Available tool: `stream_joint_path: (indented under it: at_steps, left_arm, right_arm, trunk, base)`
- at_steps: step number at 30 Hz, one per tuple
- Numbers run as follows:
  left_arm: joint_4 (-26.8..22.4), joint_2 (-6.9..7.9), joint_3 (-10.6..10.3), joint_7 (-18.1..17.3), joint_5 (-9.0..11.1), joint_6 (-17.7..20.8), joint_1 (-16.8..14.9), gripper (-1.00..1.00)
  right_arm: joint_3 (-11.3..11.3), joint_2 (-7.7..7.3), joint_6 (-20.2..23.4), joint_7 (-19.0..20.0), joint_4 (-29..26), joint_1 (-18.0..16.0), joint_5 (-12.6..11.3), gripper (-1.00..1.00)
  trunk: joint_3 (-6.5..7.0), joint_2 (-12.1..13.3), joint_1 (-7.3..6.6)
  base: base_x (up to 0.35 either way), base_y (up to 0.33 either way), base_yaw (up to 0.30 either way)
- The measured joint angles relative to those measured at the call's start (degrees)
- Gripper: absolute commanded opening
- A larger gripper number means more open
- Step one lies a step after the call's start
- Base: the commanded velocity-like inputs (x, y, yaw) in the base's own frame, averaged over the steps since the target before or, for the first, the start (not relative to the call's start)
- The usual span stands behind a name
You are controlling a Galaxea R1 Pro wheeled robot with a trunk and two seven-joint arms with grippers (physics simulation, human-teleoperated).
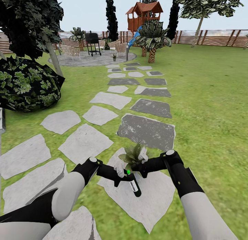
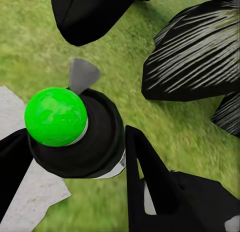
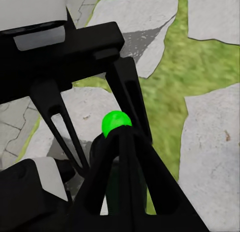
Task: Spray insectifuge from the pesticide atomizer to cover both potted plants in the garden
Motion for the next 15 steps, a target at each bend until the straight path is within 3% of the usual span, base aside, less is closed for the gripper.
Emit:
stream_joint_path:
  at_steps: [15]
  left_arm:
    - [0.0,0.0,0.03,-0.62,0.06,0.03,0.0,-1.0]
  right_arm:
    - [0.06,0.26,-1.7,0.01,0.48,0.0,0.01,-1.0]
  trunk:
    - [0.0,0.0,0.0]
  base:
    - [0.0,0.0,0.0]
